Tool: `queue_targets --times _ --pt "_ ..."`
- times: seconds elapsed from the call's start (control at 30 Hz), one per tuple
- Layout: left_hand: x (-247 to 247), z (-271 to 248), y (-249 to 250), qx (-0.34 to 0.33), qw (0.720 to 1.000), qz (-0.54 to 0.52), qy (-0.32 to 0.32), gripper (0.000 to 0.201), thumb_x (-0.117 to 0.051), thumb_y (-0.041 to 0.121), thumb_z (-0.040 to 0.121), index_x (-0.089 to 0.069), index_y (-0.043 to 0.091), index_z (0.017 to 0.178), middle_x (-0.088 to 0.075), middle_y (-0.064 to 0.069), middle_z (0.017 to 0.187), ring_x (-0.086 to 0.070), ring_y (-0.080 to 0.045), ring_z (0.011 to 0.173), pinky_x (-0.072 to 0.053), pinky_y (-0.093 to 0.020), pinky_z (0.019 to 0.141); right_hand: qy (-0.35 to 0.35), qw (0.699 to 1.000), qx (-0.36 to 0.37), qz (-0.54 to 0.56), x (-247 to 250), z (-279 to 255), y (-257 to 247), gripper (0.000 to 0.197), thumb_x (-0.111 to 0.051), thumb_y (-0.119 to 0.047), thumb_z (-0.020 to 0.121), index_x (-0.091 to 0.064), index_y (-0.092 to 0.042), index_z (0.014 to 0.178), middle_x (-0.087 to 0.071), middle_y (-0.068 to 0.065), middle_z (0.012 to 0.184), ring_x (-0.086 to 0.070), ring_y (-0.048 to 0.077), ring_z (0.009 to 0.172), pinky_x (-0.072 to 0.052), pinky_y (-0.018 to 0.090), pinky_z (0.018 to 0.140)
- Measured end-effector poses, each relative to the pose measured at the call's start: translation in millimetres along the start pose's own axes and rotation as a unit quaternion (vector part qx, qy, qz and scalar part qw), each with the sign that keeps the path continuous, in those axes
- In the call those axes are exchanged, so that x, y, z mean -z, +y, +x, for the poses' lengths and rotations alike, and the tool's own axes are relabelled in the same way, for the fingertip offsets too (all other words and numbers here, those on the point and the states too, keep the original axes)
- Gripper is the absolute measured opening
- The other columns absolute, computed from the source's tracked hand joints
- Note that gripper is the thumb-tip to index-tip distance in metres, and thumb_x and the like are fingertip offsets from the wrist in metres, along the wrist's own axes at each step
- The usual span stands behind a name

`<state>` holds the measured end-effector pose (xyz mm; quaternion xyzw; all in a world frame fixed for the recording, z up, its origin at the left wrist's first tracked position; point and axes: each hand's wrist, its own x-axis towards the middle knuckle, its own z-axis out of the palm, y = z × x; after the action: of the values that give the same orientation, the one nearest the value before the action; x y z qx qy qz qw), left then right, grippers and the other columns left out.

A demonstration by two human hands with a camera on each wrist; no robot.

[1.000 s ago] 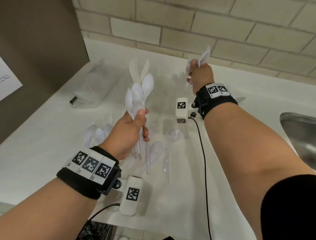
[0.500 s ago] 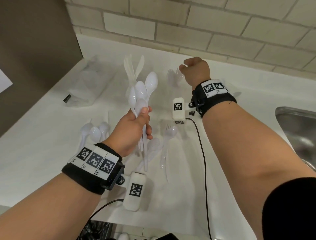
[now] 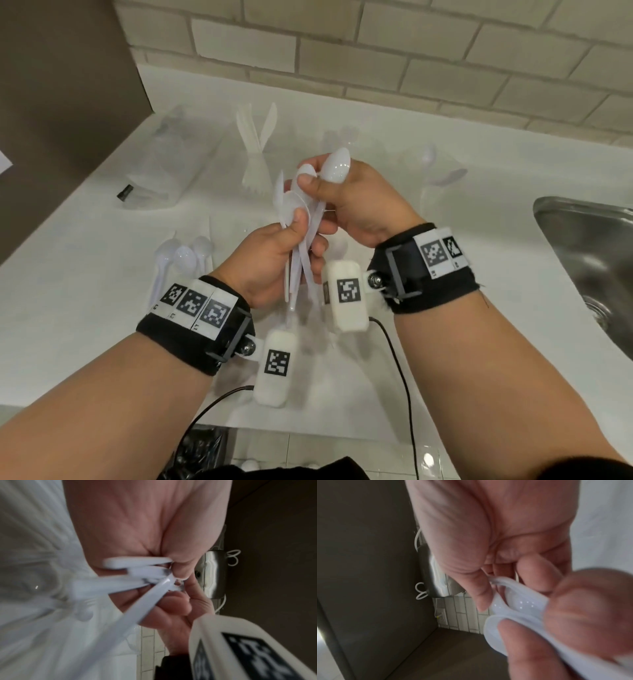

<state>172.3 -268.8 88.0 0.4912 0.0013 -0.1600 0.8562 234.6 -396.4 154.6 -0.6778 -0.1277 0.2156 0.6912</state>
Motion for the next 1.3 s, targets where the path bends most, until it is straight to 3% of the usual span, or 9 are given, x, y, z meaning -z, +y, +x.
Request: queue_targets --times 0.13,0.33,0.47,0.57,0.7,0.83,0.97,1.17,1.3 --pt "0 -2 -4 0.047 0.996 -0.062 -0.049 0.052 -0.035 0.047 0.096 -0.069 0.010 0.109 -0.062 -0.002 0.077 -0.059 -0.016 0.065 -0.052 -0.028 0.063 0.032 0.997 -0.015 0.064 4 -11 5 0.008 -0.049 -0.007 0.098 -0.055 -0.002 0.100 -0.067 0.021 0.099 -0.062 0.031 0.074 -0.046 0.032 0.058" --pt "-10 -5 -4 0.061 0.997 -0.030 -0.040 0.056 -0.035 0.044 0.097 -0.058 0.002 0.124 -0.071 -0.008 0.090 -0.066 -0.021 0.073 -0.056 -0.033 0.063 0.059 0.993 -0.014 0.103 12 -25 1 0.010 -0.045 -0.002 0.097 -0.055 -0.003 0.096 -0.069 0.020 0.093 -0.068 0.030 0.074 -0.047 0.039 0.063" --pt "-16 -7 -6 0.051 0.998 -0.019 -0.036 0.048 -0.033 0.041 0.098 -0.063 0.009 0.117 -0.071 -0.014 0.103 -0.068 -0.025 0.086 -0.058 -0.037 0.075 0.082 0.987 -0.027 0.133 14 -29 2 0.013 -0.043 -0.003 0.096 -0.053 -0.004 0.088 -0.068 0.026 0.103 -0.065 0.038 0.090 -0.048 0.059 0.085" --pt "-20 -7 -9 0.013 1.000 0.001 -0.022 0.043 -0.033 0.037 0.101 -0.067 0.013 0.112 -0.070 -0.017 0.106 -0.068 -0.030 0.094 -0.057 -0.043 0.083 0.075 0.994 -0.041 0.068 11 -32 8 0.015 -0.047 -0.001 0.092 -0.059 -0.005 0.085 -0.068 0.021 0.102 -0.063 0.033 0.085 -0.053 0.040 0.070" --pt "-27 -6 -7 0.007 0.996 0.071 0.052 0.048 -0.038 0.045 0.098 -0.065 0.005 0.102 -0.069 -0.008 0.079 -0.060 -0.017 0.055 -0.050 -0.028 0.052 0.082 0.995 -0.038 0.034 3 -36 16 0.016 -0.050 -0.011 0.097 -0.062 -0.009 0.108 -0.063 0.015 0.097 -0.057 0.028 0.074 -0.048 0.030 0.057" --pt "-30 -6 -4 -0.003 0.989 0.094 0.115 0.047 -0.042 0.047 0.097 -0.062 0.005 0.091 -0.066 -0.004 0.065 -0.053 -0.014 0.046 -0.045 -0.023 0.045 0.136 0.990 -0.022 0.037 3 -36 17 0.026 -0.053 -0.027 0.096 -0.068 -0.011 0.109 -0.066 0.006 0.105 -0.064 0.024 0.096 -0.052 0.037 0.081" --pt "-25 -6 -3 0.006 0.985 0.077 0.157 0.043 -0.044 0.047 0.097 -0.056 0.005 0.091 -0.069 -0.007 0.070 -0.050 -0.015 0.042 -0.044 -0.025 0.045 0.068 0.995 -0.046 -0.048 5 -40 16 0.036 -0.044 -0.046 0.097 -0.065 -0.027 0.120 -0.057 -0.002 0.134 -0.055 0.018 0.121 -0.038 0.046 0.107" --pt "-31 -8 -4 -0.006 0.987 0.067 0.144 0.049 -0.041 0.046 0.098 -0.064 0.003 0.095 -0.072 -0.010 0.068 -0.068 -0.023 0.059 -0.059 -0.036 0.061 -0.007 0.985 -0.063 -0.162 -3 -42 25 0.056 -0.037 -0.046 0.100 -0.026 -0.025 0.151 -0.053 0.004 0.140 -0.050 0.010 0.123 -0.036 0.023 0.103" --pt "-31 -9 -3 0.007 0.989 0.070 0.130 0.047 -0.041 0.048 0.098 -0.060 0.006 0.102 -0.055 -0.004 0.060 -0.044 -0.013 0.042 -0.039 -0.024 0.042 0.012 0.976 -0.036 -0.216 -3 -34 35 0.080 -0.051 -0.053 0.092 -0.012 -0.022 0.154 -0.058 0.000 0.131 -0.056 0.013 0.117 -0.038 0.032 0.109"
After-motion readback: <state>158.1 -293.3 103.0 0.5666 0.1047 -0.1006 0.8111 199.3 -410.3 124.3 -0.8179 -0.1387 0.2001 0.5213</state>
